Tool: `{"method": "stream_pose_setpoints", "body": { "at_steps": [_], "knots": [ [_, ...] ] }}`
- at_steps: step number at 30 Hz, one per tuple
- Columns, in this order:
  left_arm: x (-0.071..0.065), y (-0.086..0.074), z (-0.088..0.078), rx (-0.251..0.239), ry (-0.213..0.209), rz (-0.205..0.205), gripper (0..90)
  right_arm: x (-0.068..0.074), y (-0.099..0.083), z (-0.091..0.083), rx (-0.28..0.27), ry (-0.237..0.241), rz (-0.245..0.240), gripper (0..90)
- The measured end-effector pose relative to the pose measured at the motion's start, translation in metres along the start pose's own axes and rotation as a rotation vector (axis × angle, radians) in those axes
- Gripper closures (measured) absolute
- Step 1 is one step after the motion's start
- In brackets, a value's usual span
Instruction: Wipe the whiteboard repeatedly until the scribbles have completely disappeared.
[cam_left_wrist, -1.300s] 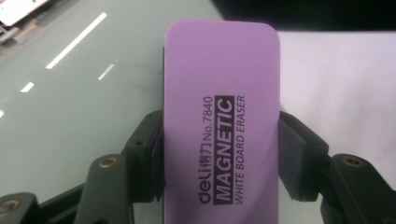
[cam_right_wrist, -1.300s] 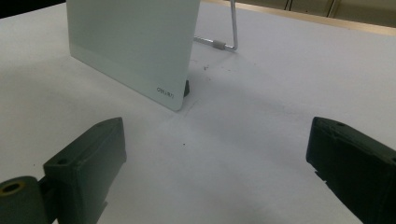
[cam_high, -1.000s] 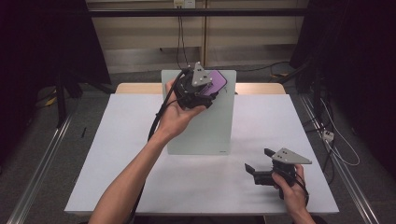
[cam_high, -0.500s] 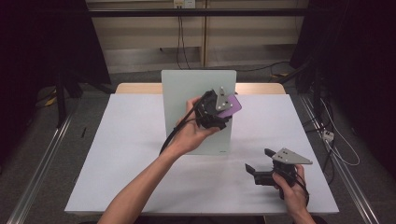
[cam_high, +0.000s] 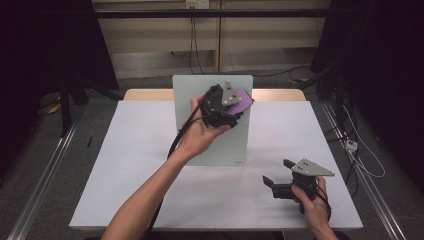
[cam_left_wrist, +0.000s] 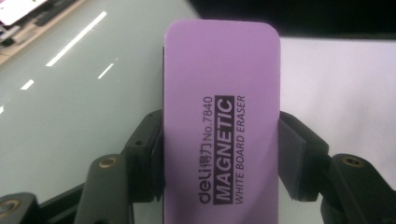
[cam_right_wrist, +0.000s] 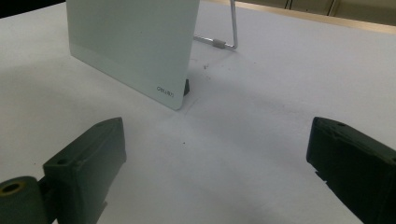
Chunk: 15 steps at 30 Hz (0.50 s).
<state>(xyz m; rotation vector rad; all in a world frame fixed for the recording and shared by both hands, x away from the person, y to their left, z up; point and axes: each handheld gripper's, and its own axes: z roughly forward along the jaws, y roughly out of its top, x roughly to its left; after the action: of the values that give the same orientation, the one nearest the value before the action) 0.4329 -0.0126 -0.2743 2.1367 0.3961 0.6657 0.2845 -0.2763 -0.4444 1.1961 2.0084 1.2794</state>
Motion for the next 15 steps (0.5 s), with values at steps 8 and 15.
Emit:
{"method": "stream_pose_setpoints", "body": {
  "at_steps": [8, 15],
  "knots": [
    [0.021, -0.007, -0.018, -0.037, 0.041, -0.048, 41.0, 0.0, 0.0, 0.0, -0.001, -0.002, 0.0, 5.0],
    [0.006, -0.01, -0.009, 0.006, 0.038, 0.024, 40.9, 0.0, 0.0, 0.0, -0.001, -0.002, 0.0, 5.0]
  ]
}}
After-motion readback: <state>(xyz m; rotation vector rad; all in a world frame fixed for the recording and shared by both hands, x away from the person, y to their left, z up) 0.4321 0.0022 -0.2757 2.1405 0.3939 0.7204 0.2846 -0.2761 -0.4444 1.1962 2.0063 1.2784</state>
